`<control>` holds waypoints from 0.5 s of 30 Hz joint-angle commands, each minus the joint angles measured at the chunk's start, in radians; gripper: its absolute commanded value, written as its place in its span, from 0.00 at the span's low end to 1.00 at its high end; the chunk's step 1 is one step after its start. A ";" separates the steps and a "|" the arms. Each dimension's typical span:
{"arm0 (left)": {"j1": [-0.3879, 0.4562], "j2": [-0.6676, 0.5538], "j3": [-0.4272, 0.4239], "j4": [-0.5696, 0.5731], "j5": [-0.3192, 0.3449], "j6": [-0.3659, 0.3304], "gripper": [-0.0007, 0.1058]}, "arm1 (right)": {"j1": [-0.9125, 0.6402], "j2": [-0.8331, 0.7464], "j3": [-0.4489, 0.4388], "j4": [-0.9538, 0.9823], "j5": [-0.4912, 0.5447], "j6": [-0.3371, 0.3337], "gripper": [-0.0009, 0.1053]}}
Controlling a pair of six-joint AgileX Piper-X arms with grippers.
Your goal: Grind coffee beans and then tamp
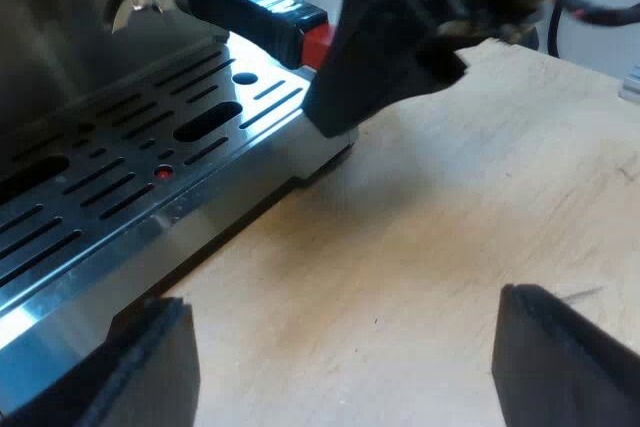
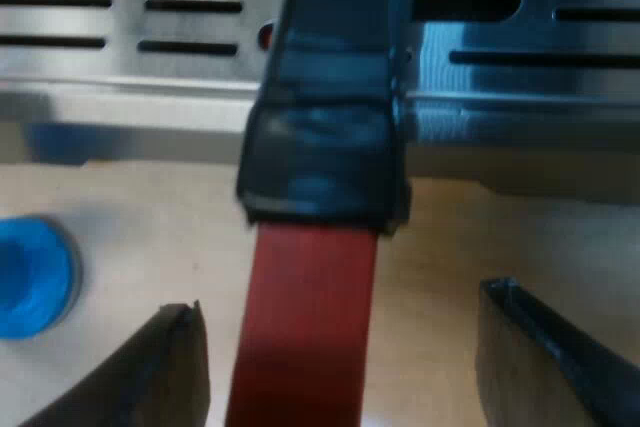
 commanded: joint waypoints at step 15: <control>-0.004 -0.006 -0.004 -0.018 0.007 -0.005 0.60 | -0.021 0.064 -0.004 -0.054 0.008 0.002 0.57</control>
